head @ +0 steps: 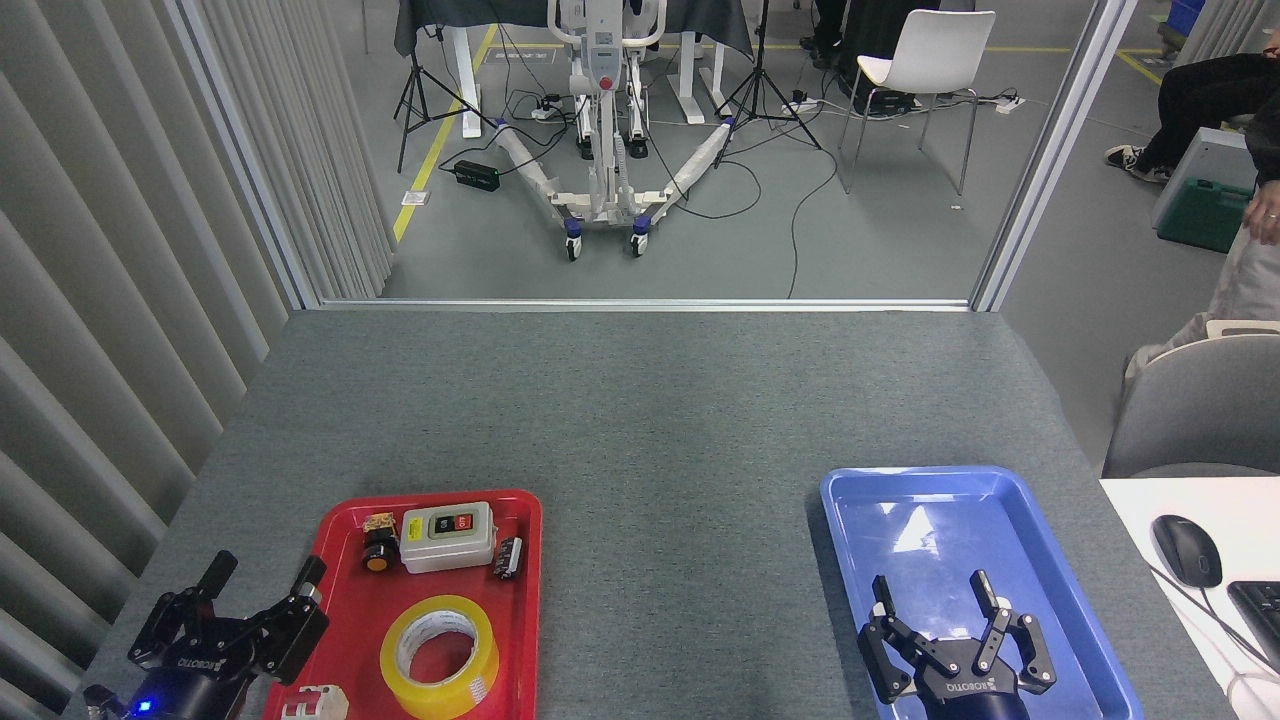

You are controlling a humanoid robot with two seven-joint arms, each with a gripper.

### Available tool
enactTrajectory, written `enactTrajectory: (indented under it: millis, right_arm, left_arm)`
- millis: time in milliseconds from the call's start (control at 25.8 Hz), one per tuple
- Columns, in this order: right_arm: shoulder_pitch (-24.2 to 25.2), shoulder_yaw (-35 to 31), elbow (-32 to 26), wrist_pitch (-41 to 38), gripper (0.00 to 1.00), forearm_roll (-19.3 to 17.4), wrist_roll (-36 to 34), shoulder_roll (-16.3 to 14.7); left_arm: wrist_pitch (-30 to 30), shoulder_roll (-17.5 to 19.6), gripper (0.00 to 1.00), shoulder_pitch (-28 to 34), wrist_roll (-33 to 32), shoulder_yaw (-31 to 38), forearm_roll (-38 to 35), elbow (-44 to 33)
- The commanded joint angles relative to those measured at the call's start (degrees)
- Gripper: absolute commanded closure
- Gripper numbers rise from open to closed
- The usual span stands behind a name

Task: Place and move tape with both arms
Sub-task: 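Raise the left gripper from the red tray edge and open it, then move the left gripper over the tape roll in the red tray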

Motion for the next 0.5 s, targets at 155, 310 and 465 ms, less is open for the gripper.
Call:
enactTrajectory:
  millis: [155,310,465]
  right_arm:
    - [-0.1,0.0,-0.1,-0.1,0.01,0.0,0.5,0.3]
    - [-0.1,0.0,-0.1,-0.1,0.01,0.0,0.5,0.2]
    - [-0.1,0.0,-0.1,-0.1,0.01,0.0,0.5,0.2]
  left_arm:
    - [-2.0,-0.3,0.0,-6.0,-1.8,2.1,0.1,1.4]
    - [-2.0,0.1,0.0,-12.5,-9.4,1.6,3.4,4.2]
    - [-1.9,0.3,0.0,-18.5,-17.6,-4.2,7.9,7.0]
